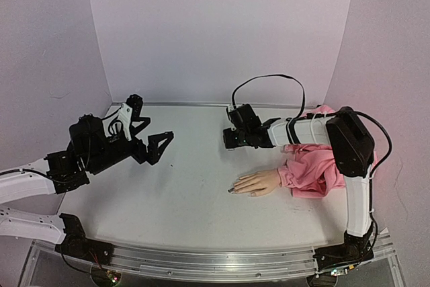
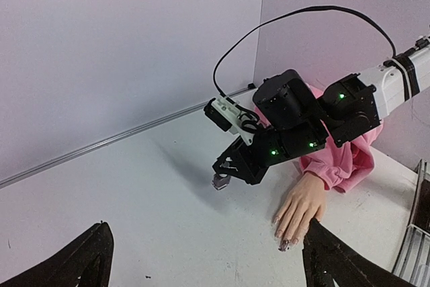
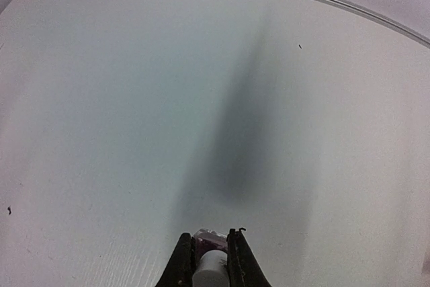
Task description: Paint the nails
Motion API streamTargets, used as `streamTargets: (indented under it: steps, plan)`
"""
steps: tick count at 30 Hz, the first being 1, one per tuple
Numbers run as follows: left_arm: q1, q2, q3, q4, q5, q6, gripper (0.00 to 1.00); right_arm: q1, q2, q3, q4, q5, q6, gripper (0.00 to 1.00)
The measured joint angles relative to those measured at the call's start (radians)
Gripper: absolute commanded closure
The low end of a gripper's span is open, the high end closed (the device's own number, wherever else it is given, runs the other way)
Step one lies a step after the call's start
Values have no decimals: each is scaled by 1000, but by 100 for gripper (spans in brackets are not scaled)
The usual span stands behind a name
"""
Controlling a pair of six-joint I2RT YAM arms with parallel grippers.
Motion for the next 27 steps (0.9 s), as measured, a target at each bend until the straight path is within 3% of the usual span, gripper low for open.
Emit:
streamTargets:
  steps: [11, 14, 17, 24, 27]
  plan:
    - [0, 18, 0, -16, -1, -22, 1, 0, 36, -12, 56, 23, 9, 92]
    - [0, 19, 0, -16, -1, -23, 1, 0, 52, -18, 56, 25, 11, 86]
    - [0, 19, 0, -16, -1, -25, 1, 0, 54, -21, 60, 27, 12, 72]
    - [0, 18, 0, -16, -6, -26, 0, 0, 47, -24, 52, 35, 28, 8]
    - [0, 5, 0, -23, -39, -26, 1, -6, -26, -76, 18, 34, 26, 2]
